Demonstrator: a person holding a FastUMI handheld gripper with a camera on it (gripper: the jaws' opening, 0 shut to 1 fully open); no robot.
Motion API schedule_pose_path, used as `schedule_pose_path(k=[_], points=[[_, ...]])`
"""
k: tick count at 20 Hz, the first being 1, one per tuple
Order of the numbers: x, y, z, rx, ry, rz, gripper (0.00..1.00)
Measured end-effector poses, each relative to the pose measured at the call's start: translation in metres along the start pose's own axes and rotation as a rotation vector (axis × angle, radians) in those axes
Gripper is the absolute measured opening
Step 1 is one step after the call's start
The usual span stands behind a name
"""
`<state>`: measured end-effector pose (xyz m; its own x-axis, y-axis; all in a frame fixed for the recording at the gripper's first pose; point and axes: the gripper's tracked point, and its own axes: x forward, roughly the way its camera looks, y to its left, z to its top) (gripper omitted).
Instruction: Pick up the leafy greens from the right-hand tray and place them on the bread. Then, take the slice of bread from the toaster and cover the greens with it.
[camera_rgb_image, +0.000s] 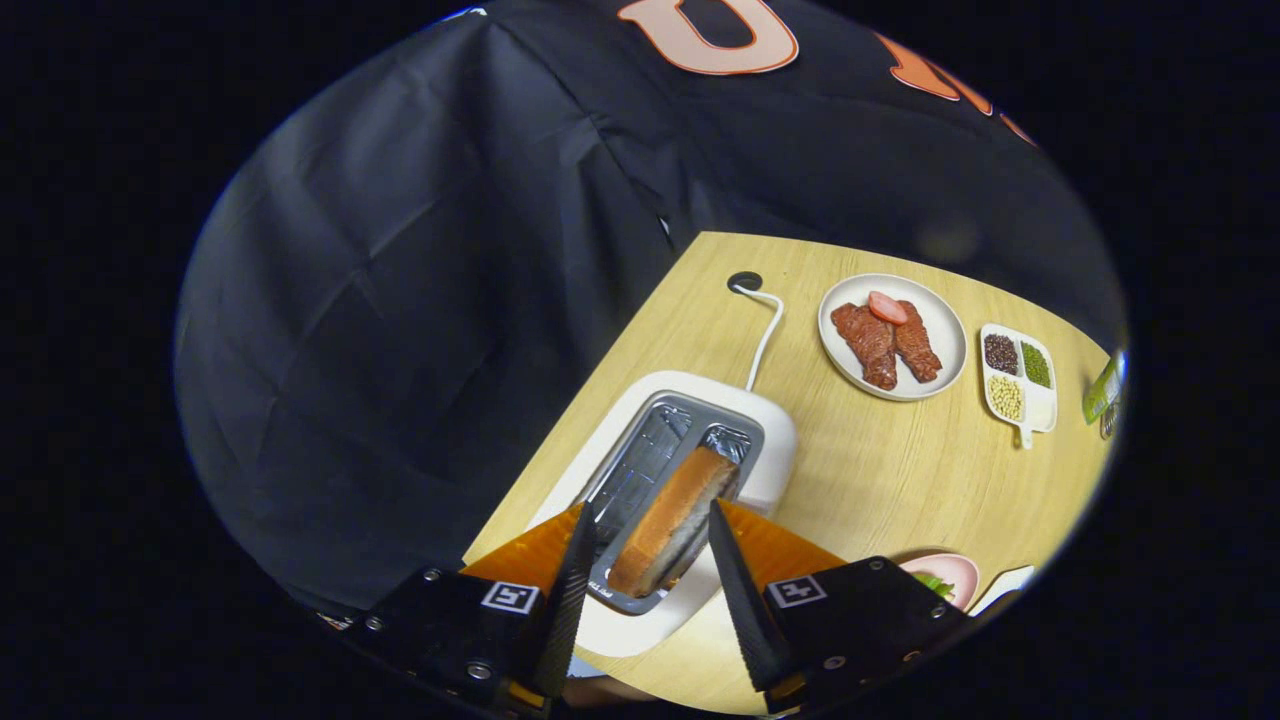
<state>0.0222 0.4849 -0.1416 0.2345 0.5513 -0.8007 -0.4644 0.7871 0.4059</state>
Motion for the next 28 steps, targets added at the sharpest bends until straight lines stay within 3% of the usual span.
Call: schedule_pose_path(k=[4,7,9,18,28], points=[[-0.004,-0.004,0.002,-0.019,-0.016,-0.011,0.44],[-0.017,-0.005,0.004,-0.021,-0.064,0.006,0.15],[-0.031,-0.007,0.006,0.000,-0.095,0.025,0.11],[-0.107,-0.030,0.006,0.031,-0.248,0.112,0.10],[-0.142,-0.103,-0.043,0.096,-0.286,0.081,0.10]])
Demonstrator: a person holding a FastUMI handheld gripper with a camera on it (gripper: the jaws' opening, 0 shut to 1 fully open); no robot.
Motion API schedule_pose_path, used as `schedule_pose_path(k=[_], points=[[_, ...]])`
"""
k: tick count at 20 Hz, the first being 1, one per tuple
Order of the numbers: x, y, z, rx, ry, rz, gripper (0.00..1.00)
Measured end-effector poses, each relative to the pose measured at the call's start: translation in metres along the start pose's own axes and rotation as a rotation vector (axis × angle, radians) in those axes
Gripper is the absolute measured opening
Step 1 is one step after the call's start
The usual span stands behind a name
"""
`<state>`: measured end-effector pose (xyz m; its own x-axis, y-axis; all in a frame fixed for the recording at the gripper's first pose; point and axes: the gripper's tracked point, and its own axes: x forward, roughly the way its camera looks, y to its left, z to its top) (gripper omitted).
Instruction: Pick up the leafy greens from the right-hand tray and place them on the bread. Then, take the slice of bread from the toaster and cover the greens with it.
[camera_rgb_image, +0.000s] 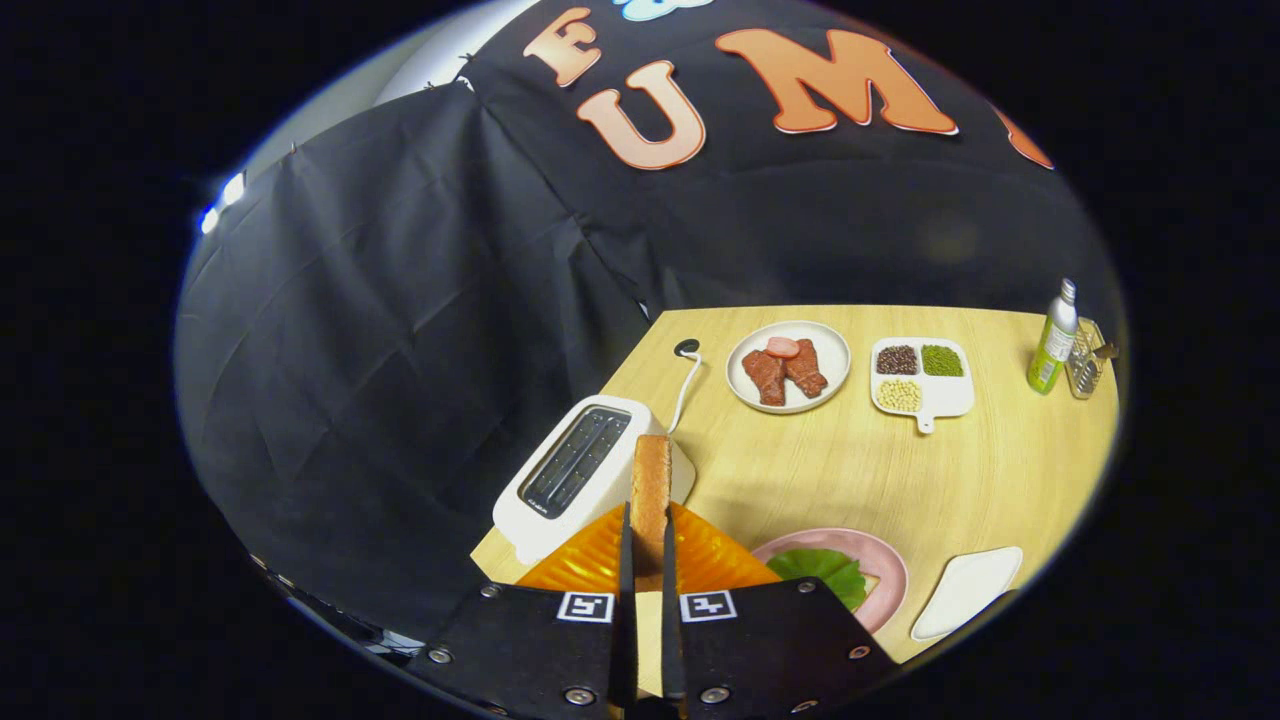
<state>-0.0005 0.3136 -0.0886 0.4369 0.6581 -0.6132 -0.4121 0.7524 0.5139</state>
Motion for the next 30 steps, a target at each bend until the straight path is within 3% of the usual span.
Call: schedule_pose_path(k=[9,23,27,30], points=[[-0.016,-0.045,-0.049,0.068,0.027,0.013,0.10],[0.004,-0.114,-0.126,0.171,0.066,0.035,0.10],[0.006,-0.147,-0.138,0.117,0.032,-0.070,0.10],[0.007,-0.158,-0.136,0.038,-0.026,-0.127,0.19]])
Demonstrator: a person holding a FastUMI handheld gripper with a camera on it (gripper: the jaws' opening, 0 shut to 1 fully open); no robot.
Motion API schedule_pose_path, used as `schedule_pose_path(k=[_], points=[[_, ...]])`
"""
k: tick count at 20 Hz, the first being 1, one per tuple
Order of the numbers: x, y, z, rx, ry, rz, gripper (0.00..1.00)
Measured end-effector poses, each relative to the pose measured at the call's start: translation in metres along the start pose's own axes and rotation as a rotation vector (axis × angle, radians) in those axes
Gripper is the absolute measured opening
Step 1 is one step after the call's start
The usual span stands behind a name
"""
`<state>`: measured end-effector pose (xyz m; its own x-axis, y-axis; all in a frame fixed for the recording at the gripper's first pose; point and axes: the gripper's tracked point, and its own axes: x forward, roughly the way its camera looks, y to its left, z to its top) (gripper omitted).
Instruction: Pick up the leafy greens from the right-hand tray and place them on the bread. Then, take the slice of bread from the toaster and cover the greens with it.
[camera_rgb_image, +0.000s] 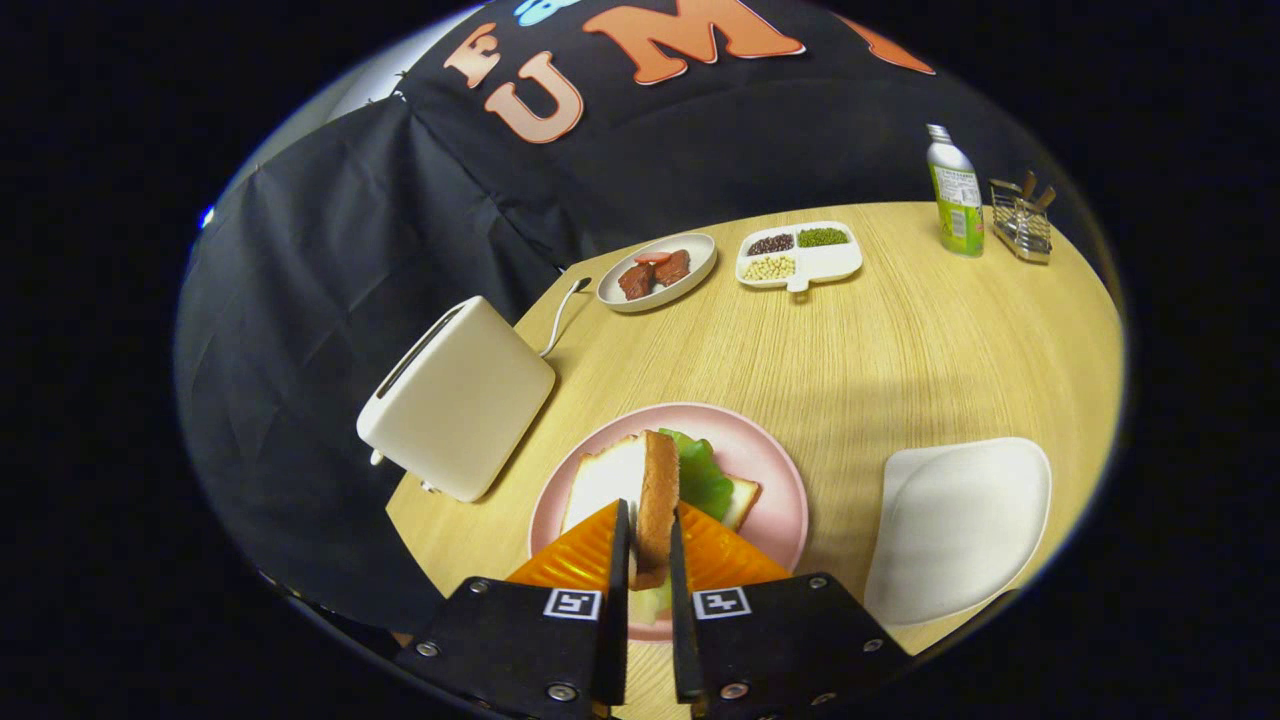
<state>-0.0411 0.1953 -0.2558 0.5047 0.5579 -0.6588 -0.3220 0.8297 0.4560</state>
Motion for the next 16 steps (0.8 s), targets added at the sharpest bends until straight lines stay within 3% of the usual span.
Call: schedule_pose_path(k=[3,8,13,16], points=[[-0.002,-0.010,0.002,-0.067,-0.060,-0.067,0.36],[-0.026,-0.029,0.046,-0.142,-0.282,-0.215,0.46],[-0.083,-0.031,0.107,-0.189,-0.579,-0.329,0.67],[-0.112,-0.032,0.124,-0.225,-0.673,-0.405,0.75]])
